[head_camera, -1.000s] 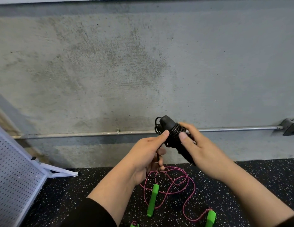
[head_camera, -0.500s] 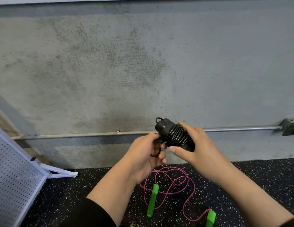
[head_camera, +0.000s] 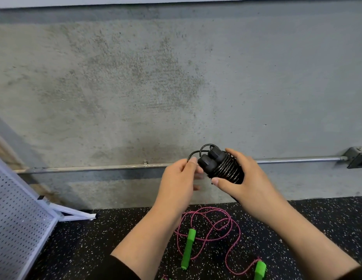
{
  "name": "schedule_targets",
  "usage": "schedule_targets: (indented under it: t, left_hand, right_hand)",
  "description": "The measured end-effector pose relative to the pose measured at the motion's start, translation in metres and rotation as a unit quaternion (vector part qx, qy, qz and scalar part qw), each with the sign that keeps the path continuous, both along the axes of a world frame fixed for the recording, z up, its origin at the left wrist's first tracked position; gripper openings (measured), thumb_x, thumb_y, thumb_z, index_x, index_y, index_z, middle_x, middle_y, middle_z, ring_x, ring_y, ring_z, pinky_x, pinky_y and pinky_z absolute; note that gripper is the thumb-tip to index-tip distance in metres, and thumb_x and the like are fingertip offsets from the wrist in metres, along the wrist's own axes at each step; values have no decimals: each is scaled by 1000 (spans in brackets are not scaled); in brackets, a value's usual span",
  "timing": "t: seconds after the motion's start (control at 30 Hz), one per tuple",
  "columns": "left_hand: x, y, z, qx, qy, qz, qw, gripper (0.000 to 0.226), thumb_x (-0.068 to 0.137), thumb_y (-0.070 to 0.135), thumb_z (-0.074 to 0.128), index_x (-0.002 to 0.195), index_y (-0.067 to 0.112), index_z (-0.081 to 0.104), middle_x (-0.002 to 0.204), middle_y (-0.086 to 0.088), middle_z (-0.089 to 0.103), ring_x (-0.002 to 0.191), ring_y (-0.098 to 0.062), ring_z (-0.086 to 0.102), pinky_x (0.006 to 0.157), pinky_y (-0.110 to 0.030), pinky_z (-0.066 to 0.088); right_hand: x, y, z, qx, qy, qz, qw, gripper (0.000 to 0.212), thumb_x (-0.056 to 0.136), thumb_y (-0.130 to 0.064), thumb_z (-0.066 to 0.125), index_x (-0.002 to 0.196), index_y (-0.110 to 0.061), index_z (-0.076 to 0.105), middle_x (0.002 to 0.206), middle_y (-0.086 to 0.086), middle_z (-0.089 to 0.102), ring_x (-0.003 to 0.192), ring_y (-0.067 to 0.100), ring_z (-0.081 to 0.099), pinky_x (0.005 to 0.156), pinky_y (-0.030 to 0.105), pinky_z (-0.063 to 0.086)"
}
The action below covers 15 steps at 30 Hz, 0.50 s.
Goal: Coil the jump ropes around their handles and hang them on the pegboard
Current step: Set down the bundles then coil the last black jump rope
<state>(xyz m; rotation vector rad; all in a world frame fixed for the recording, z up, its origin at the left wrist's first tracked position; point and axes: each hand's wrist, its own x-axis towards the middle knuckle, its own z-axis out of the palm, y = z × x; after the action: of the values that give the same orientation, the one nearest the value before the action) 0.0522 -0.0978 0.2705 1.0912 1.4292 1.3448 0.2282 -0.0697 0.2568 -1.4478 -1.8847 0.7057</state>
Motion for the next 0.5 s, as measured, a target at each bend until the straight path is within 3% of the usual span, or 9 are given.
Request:
schedule_targets:
  t: [0.1,0.2,0.3,0.4,0.5]
  left_hand:
    - [0,0,-1,52,36,13,998,38,104,25,54,69,20,68,107,7,72,105,-9,67,100,-47,53]
    - [-2,-1,3,90,-78,-11,993,39,103,9,48,69,13,66,125,6,70,116,-3,64,106,-44,51]
    - [-6,0,4,138,-149,-55,978,34,104,3,39,84,6,66,135,1,66,128,-11,59,108,-42,48]
    - [-9,3,2,167,-205,-71,962,28,106,11,40,93,3,63,132,-11,67,129,-21,59,107,-46,46]
    - [-9,7,1,176,-219,-52,958,30,101,27,46,106,7,68,127,-16,67,124,-26,59,107,-49,45]
  right_hand:
    - [-2,-1,0,-18,-2,2,1000,87,75,-59,78,150,-44,37,125,-16,50,117,6,52,102,31,44]
    - [-4,-2,2,-26,30,6,999,87,71,-63,78,147,-43,42,126,-17,55,117,4,54,101,30,44]
    - [-7,-3,8,-54,75,18,996,75,71,-60,80,138,-45,51,116,-18,64,102,0,64,87,24,49]
    - [-7,-7,17,-94,166,40,981,47,83,-36,80,126,-41,61,104,-10,74,89,5,71,77,19,50]
    - [-7,-10,23,-139,264,51,953,42,78,-41,76,119,-37,68,103,-1,77,93,15,73,79,28,53]
